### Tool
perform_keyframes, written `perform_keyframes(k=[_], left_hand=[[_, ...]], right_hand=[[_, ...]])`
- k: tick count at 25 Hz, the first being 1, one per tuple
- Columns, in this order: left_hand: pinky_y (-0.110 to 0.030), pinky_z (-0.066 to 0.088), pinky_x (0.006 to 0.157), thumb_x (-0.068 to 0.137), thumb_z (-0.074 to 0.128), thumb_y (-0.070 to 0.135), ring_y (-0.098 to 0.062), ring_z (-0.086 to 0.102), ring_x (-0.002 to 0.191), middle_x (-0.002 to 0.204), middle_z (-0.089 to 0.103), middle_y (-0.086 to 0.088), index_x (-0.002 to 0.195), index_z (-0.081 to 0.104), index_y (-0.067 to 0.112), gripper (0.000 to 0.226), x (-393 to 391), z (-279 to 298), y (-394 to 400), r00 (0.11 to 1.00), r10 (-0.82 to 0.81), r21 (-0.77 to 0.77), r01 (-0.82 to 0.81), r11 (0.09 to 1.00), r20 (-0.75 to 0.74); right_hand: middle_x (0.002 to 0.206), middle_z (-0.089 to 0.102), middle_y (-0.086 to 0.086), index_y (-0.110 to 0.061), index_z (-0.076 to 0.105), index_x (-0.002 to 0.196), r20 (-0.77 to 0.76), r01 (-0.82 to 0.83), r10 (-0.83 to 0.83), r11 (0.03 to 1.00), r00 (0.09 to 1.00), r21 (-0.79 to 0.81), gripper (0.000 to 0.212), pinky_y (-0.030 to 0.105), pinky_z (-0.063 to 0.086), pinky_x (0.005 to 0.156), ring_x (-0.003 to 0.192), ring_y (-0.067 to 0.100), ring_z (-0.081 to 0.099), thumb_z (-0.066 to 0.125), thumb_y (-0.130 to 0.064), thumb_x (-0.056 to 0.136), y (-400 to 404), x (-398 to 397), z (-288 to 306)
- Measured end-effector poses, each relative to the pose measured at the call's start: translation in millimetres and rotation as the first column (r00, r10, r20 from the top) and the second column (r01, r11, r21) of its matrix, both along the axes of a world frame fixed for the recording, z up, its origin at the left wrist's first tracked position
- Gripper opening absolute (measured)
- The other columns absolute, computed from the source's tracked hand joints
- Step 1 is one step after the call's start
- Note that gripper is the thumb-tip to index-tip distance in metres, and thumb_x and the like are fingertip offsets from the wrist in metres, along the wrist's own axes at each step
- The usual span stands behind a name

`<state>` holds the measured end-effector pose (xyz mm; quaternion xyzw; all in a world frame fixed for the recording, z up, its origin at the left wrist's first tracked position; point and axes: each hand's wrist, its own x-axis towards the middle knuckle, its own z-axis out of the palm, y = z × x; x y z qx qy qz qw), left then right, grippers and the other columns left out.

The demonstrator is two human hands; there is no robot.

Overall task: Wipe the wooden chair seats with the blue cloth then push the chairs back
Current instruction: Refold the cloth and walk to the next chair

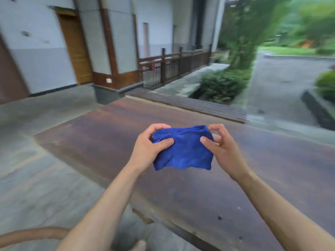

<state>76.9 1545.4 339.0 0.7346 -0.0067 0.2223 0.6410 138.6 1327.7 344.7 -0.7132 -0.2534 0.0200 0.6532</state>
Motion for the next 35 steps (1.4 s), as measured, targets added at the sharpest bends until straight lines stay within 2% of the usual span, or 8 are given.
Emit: perform_keyframes(k=[4,7,12,15,19,26,32,35], left_hand=[[-0.042,0.058,0.086,0.071,0.079,0.017,-0.026,0.071,0.097,0.102,0.075,-0.003,0.101,0.070,0.027,0.032,36,3,-99,0.952,-0.307,-0.024,0.307,0.951,0.020],[-0.039,0.058,0.083,0.072,0.079,0.015,-0.020,0.071,0.091,0.098,0.075,-0.002,0.099,0.070,0.029,0.031,43,10,-181,0.868,-0.495,-0.038,0.496,0.867,0.039],[-0.038,0.058,0.084,0.072,0.078,0.015,-0.021,0.072,0.093,0.098,0.075,-0.001,0.097,0.071,0.034,0.032,38,23,-309,0.699,-0.713,-0.038,0.715,0.698,0.057],[-0.043,0.058,0.088,0.072,0.079,0.017,-0.025,0.071,0.098,0.104,0.074,-0.005,0.100,0.070,0.032,0.033,22,27,-387,0.589,-0.806,-0.032,0.808,0.588,0.057],[-0.048,0.057,0.092,0.071,0.079,0.017,-0.028,0.070,0.102,0.106,0.074,-0.006,0.098,0.071,0.033,0.033,1,32,-482,0.467,-0.882,-0.028,0.884,0.466,0.066],[-0.039,0.058,0.085,0.069,0.079,0.017,-0.022,0.070,0.097,0.104,0.074,-0.001,0.096,0.071,0.035,0.033,-39,25,-625,0.307,-0.949,-0.009,0.952,0.307,0.072],[-0.040,0.058,0.086,0.070,0.079,0.017,-0.019,0.070,0.095,0.100,0.074,0.006,0.095,0.072,0.037,0.032,-67,15,-716,0.222,-0.973,0.018,0.974,0.224,0.063],[-0.039,0.058,0.087,0.075,0.081,0.011,-0.019,0.070,0.095,0.101,0.074,0.006,0.097,0.071,0.036,0.034,-70,10,-761,0.155,-0.987,0.041,0.987,0.157,0.046]], right_hand=[[0.083,0.076,0.000,-0.028,0.053,0.104,0.027,0.297,-0.297,0.955,0.955,-0.015,0.021,0.027,0.056,0.068,0.074,0.017,0.068,0.060,-0.010,0.097,-112,-37,7],[0.072,0.069,-0.003,-0.024,0.055,0.104,0.021,0.469,-0.470,0.883,0.883,0.020,0.018,0.021,0.052,0.064,0.069,0.012,0.065,0.060,-0.008,0.097,-183,-77,15],[0.071,0.067,-0.007,-0.029,0.056,0.101,0.042,0.671,-0.672,0.741,0.740,0.039,0.019,0.020,0.050,0.063,0.068,0.009,0.063,0.061,-0.011,0.097,-288,-142,24],[0.078,0.070,-0.004,-0.038,0.058,0.093,0.045,0.767,-0.769,0.640,0.638,0.043,0.027,0.026,0.048,0.067,0.071,0.011,0.062,0.062,-0.011,0.096,-350,-184,29],[0.083,0.071,0.000,-0.040,0.060,0.091,0.042,0.851,-0.854,0.521,0.519,0.064,0.031,0.034,0.048,0.073,0.076,0.015,0.062,0.064,-0.009,0.095,-423,-231,31],[0.087,0.071,0.007,-0.038,0.061,0.094,0.050,0.929,-0.932,0.362,0.359,0.081,0.029,0.032,0.047,0.072,0.077,0.015,0.060,0.064,-0.010,0.094,-529,-300,22],[0.081,0.071,-0.002,-0.043,0.062,0.089,0.038,0.969,-0.974,0.225,0.222,0.099,0.033,0.027,0.047,0.067,0.077,0.012,0.060,0.062,-0.010,0.095,-598,-336,10],[0.081,0.072,-0.001,-0.036,0.061,0.096,0.024,0.981,-0.988,0.152,0.150,0.124,0.021,0.026,0.047,0.067,0.076,0.011,0.061,0.062,-0.014,0.096,-631,-344,-3]])
